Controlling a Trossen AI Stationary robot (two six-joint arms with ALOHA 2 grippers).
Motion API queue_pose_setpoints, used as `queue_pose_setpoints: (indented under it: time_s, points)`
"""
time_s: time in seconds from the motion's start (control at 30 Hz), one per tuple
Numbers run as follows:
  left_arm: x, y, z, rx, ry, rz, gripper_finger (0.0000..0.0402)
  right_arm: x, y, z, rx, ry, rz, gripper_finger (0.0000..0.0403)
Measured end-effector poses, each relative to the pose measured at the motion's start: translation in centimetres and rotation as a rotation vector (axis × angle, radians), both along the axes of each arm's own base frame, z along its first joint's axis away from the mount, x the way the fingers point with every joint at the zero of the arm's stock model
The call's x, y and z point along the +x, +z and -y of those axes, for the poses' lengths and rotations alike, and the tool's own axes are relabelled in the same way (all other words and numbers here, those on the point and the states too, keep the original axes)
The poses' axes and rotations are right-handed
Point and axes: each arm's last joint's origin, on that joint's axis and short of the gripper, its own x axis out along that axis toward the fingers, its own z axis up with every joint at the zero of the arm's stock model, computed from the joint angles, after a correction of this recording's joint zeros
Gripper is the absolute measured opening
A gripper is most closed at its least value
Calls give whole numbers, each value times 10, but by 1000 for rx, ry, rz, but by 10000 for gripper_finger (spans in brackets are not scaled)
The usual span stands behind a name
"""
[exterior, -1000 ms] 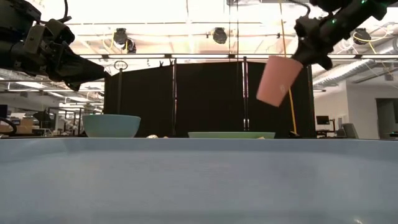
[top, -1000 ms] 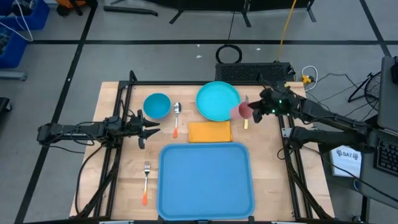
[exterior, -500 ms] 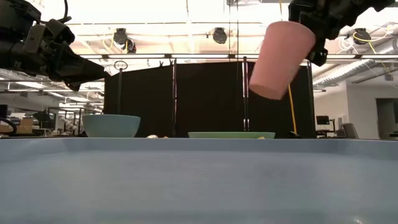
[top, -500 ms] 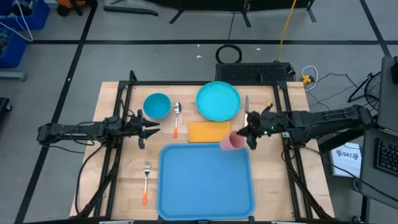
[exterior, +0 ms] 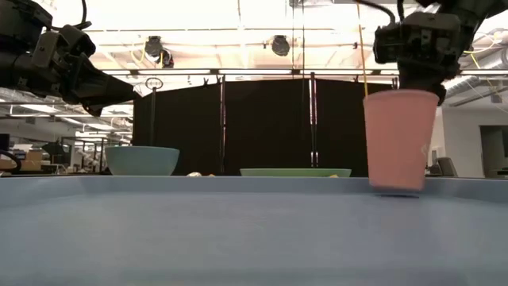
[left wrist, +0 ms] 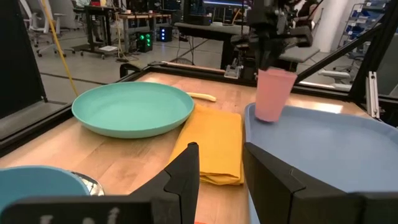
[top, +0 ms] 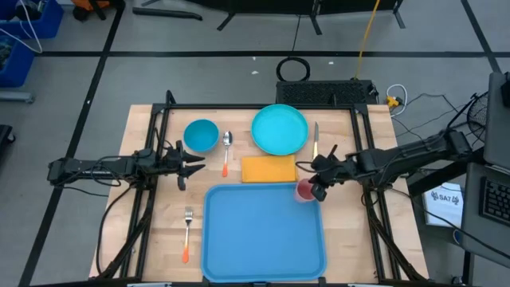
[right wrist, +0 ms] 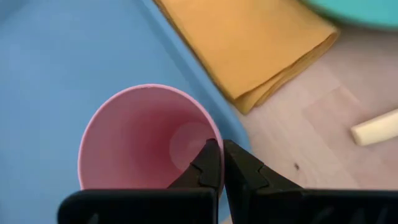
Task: Set up tray
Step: Put the pink cup on the top right of the blue serving tray
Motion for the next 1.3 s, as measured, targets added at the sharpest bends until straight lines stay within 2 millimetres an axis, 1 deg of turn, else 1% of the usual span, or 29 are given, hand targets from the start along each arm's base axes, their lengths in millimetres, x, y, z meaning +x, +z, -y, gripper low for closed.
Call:
queue_pose_setpoints:
  time_s: [0.13, 0.3, 0.47, 0.63, 0.9, 1.07, 1.3]
  points:
    - [0, 0, 0, 0, 0, 0, 127, 6, -6, -4, 3, 8, -30, 0]
    - [0, 0, 0, 1, 0, 0, 127, 8, -10, -4, -2, 10, -51, 0]
    - [0, 0, 0, 2, 0, -1, 127, 8, -8, -4, 1, 10, -33, 1]
    - [0, 0, 0, 3, -1, -1, 127, 7, -6, -4, 6, 14, -10, 12]
    - [0, 0, 0, 6, -2, -2, 127, 6, -6, -4, 1, 17, -17, 11]
    - [0, 0, 0, 6, -1, -2, 127, 6, -7, -5, 11, 29, -21, 33]
    - [0, 0, 0, 6, -1, -2, 127, 7, -6, -5, 23, 33, -7, 79]
